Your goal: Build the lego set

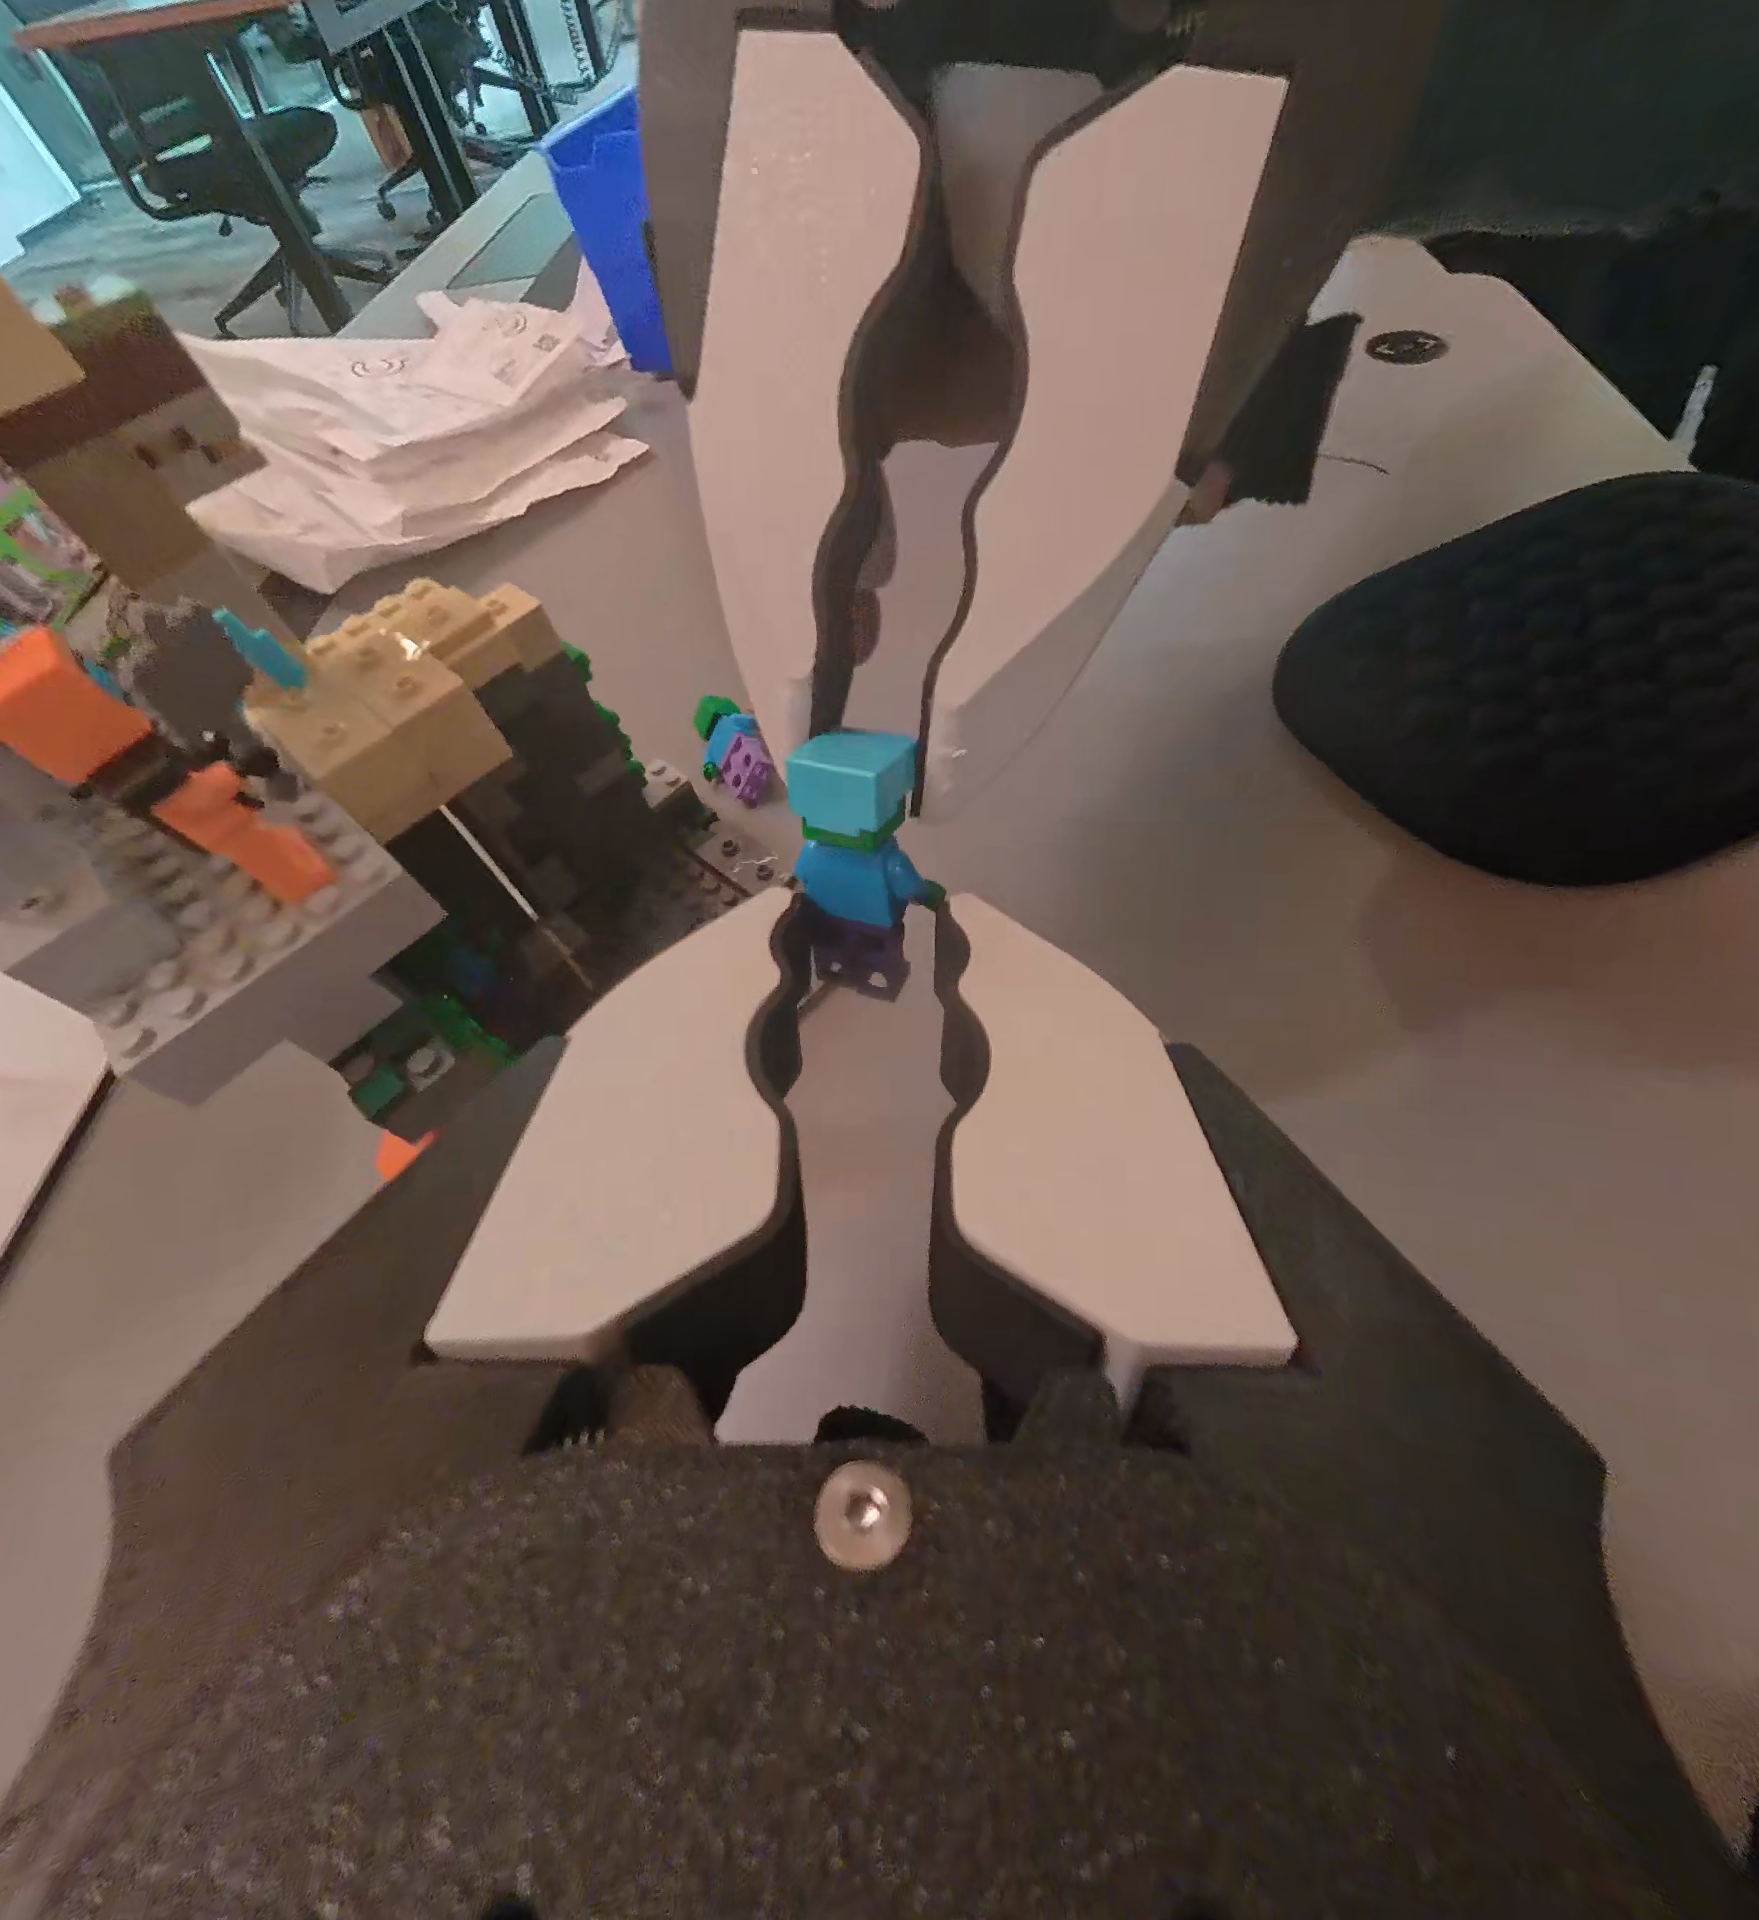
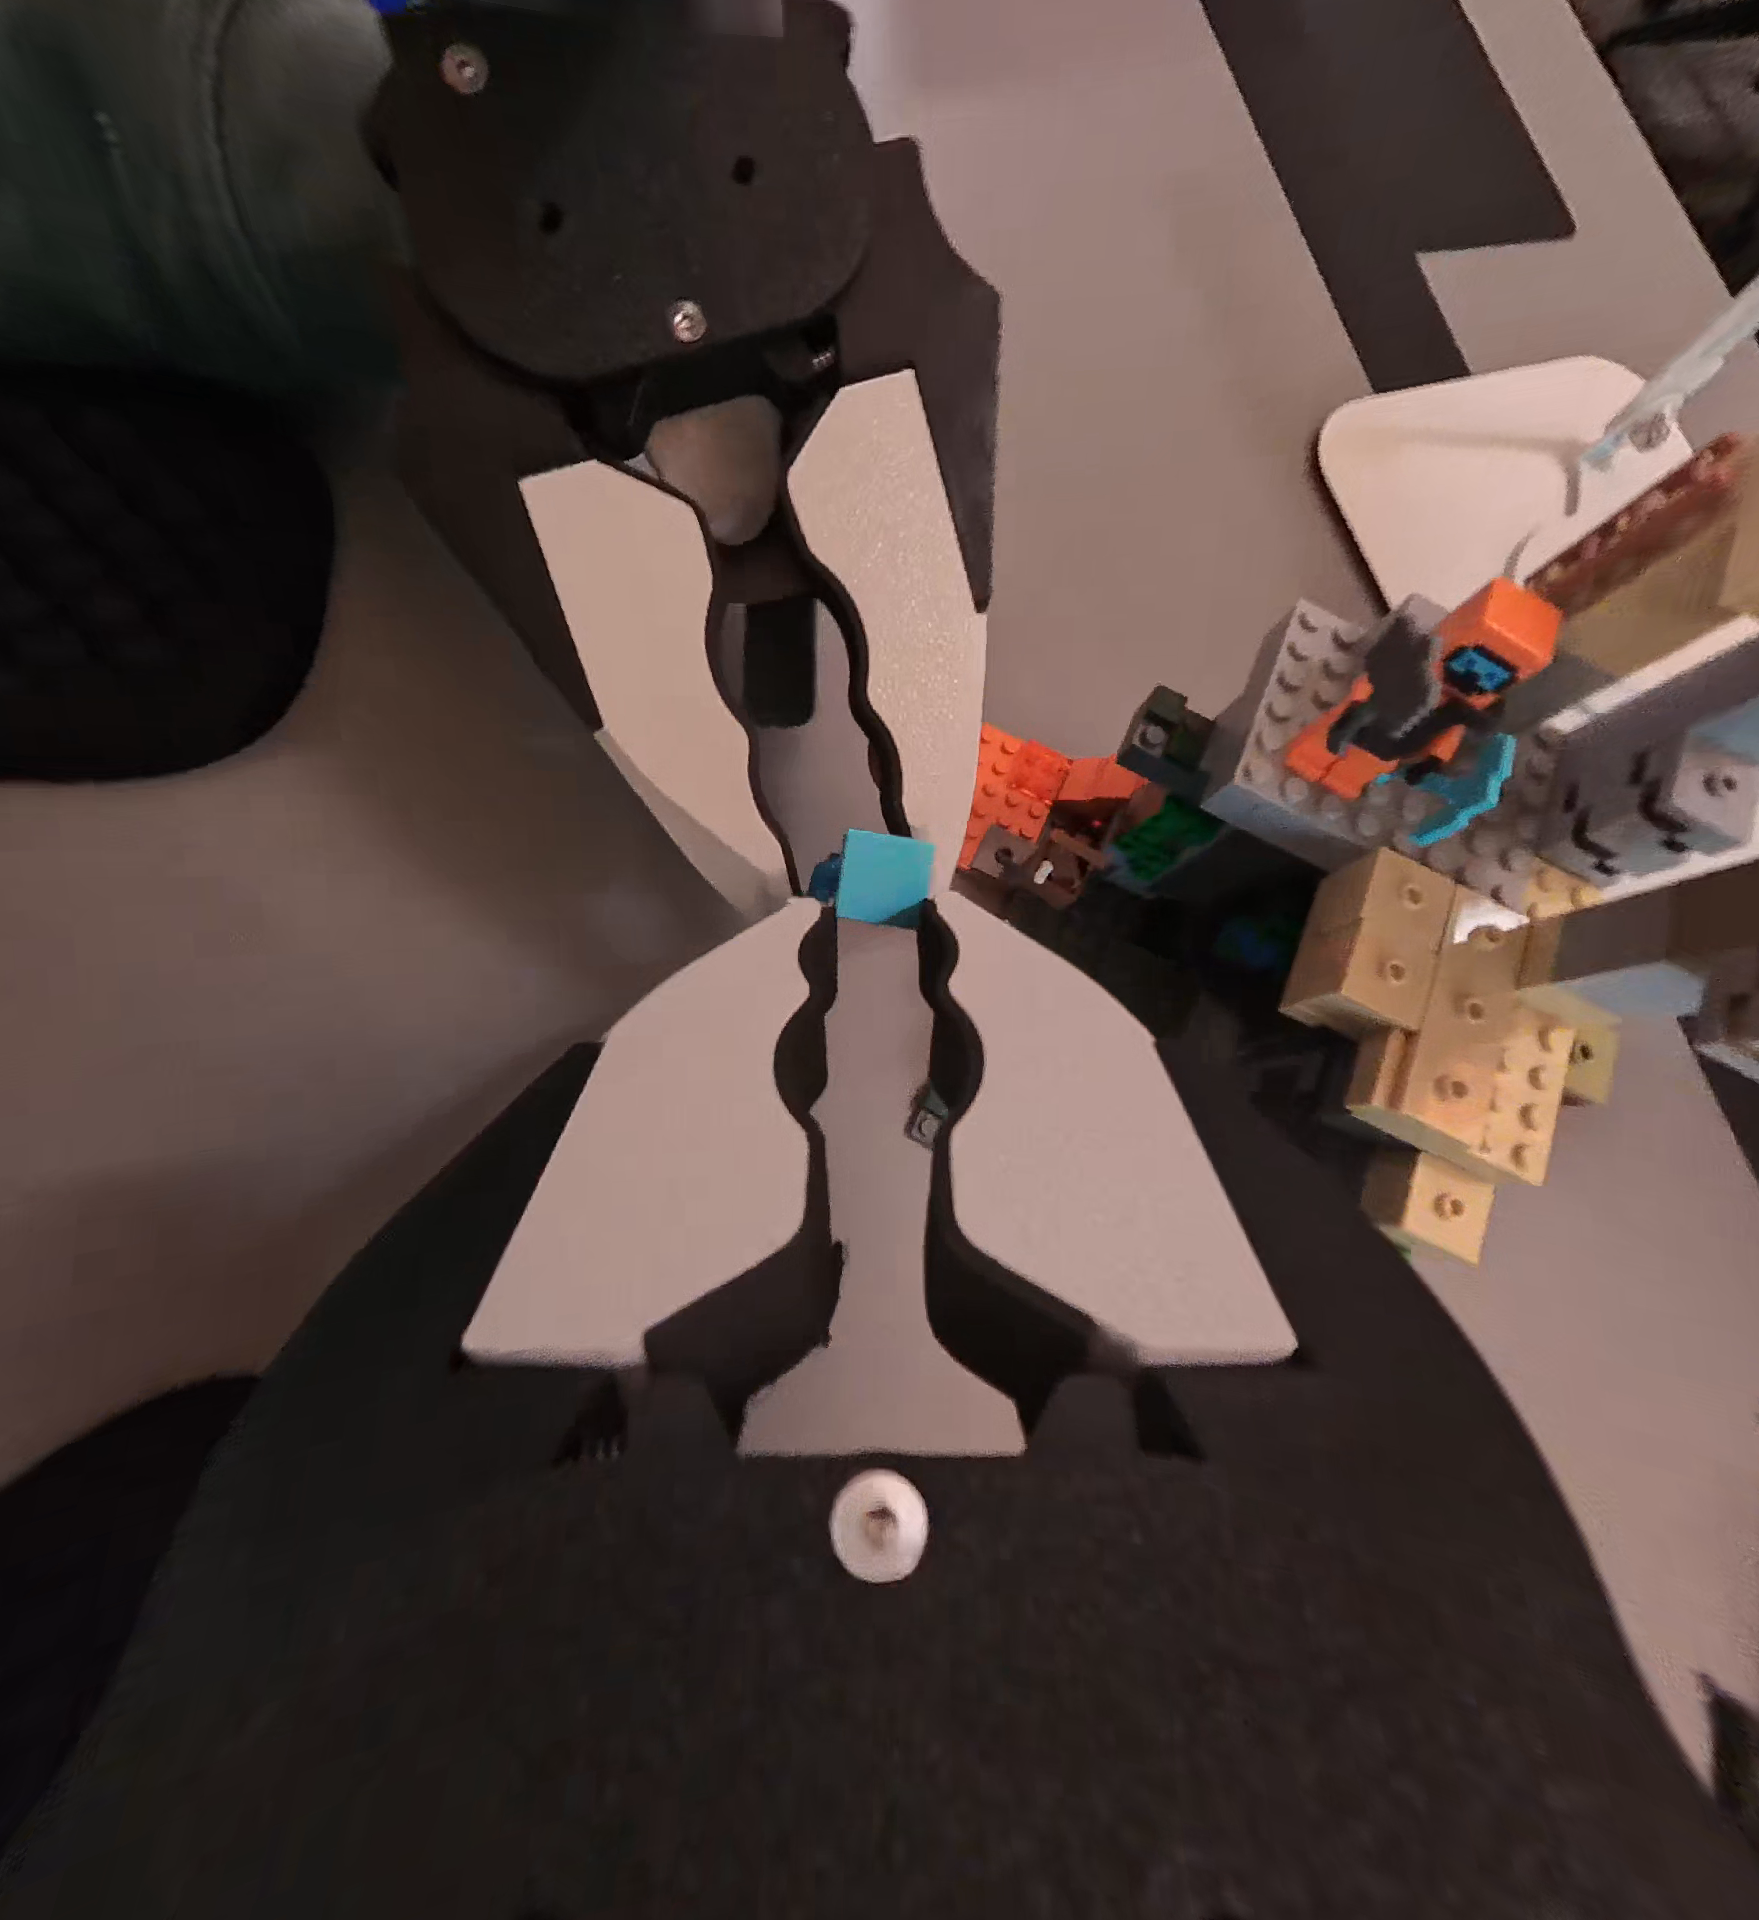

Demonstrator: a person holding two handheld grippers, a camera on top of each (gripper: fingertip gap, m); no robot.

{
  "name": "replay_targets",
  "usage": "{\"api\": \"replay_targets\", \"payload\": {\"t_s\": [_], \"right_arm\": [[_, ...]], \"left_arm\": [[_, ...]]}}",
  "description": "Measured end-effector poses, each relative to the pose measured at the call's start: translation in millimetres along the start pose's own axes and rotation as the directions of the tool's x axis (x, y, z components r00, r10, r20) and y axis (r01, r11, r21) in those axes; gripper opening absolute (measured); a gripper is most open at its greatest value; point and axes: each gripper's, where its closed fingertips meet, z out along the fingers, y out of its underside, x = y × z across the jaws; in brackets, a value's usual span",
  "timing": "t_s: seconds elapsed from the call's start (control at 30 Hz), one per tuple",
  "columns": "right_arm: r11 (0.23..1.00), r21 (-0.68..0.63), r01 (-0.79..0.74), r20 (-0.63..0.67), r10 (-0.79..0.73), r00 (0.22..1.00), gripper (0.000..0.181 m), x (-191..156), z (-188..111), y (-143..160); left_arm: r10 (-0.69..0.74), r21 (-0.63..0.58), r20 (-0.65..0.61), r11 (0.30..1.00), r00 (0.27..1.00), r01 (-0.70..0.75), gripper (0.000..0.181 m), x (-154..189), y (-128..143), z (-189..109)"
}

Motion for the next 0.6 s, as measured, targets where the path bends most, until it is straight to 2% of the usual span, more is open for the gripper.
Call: {"api": "replay_targets", "payload": {"t_s": [0.13,0.2,0.3,0.37,0.43,0.6], "right_arm": [[0.992,-0.002,-0.126,-0.102,0.125,0.987,0.015,19.4,4.5,5.7],[0.985,-0.005,-0.173,-0.18,0.169,0.969,0.014,37.3,5.7,12.4],[0.968,-0.005,-0.251,-0.221,0.244,0.944,0.014,52.3,12.8,20.6],[0.964,-0.031,-0.265,-0.259,0.249,0.933,0.014,59.6,19.9,26.7],[0.962,-0.061,-0.267,-0.281,0.24,0.929,0.014,63.0,27.5,30.8],[0.958,-0.15,-0.244,-0.315,0.188,0.93,0.015,66.5,42.4,36.0]], "left_arm": [[-0.027,-0.028,0.048,0.999,0.999,0.028,0.032,-13.0,10.7,-1.5],[-0.033,-0.063,0.079,0.997,0.996,0.038,0.03,-24.4,20.5,-10.1],[-0.042,-0.082,0.149,0.995,0.988,0.055,0.025,-43.4,30.6,-25.1],[-0.065,-0.114,0.213,0.989,0.975,0.091,0.026,-59.1,42.6,-31.0],[-0.093,-0.132,0.226,0.983,0.97,0.125,0.032,-66.0,53.4,-30.8],[-0.111,-0.198,0.18,0.969,0.977,0.147,0.045,-69.4,70.9,-16.8]]}}
